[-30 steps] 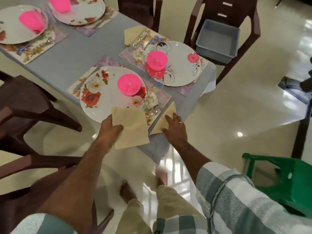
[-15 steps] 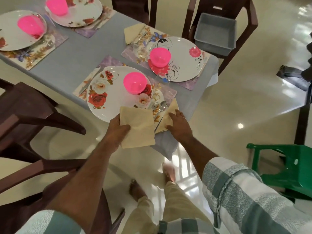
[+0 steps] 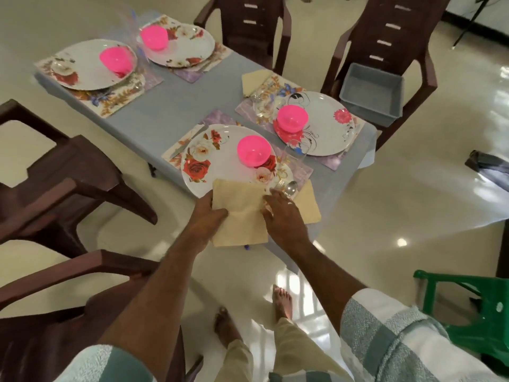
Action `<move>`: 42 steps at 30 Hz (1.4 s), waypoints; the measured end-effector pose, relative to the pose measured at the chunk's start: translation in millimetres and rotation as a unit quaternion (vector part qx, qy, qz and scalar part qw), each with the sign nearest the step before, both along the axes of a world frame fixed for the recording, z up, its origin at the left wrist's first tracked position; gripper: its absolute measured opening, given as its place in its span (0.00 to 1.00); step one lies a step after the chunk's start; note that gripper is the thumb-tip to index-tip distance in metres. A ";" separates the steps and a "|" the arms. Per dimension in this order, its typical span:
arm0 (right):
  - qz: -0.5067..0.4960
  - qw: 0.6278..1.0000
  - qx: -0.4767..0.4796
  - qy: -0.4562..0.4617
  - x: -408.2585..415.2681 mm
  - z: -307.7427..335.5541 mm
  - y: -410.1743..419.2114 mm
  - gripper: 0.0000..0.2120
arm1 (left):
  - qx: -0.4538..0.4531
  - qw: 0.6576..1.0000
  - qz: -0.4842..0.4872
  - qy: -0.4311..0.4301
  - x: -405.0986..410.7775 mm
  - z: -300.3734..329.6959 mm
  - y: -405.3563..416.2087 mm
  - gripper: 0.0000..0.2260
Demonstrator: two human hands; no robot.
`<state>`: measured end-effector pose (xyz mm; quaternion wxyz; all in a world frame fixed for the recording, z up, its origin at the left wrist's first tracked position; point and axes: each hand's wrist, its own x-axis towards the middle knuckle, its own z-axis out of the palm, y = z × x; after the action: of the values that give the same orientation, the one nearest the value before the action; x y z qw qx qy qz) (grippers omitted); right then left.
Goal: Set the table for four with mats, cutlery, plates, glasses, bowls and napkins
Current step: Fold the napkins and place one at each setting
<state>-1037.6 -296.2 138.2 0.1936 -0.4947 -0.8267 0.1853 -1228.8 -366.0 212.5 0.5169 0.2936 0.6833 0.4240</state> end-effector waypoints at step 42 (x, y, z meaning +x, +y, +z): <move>-0.104 0.881 -0.361 0.286 -308.4 41.9 144.9 0.05 | -0.046 0.967 0.246 -0.047 -262.0 8.3 93.2 0.10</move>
<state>-1346.0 -151.3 180.1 0.2474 -0.5389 -0.5550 0.5834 -1490.8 -272.9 220.9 0.4409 0.0718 0.7284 0.5195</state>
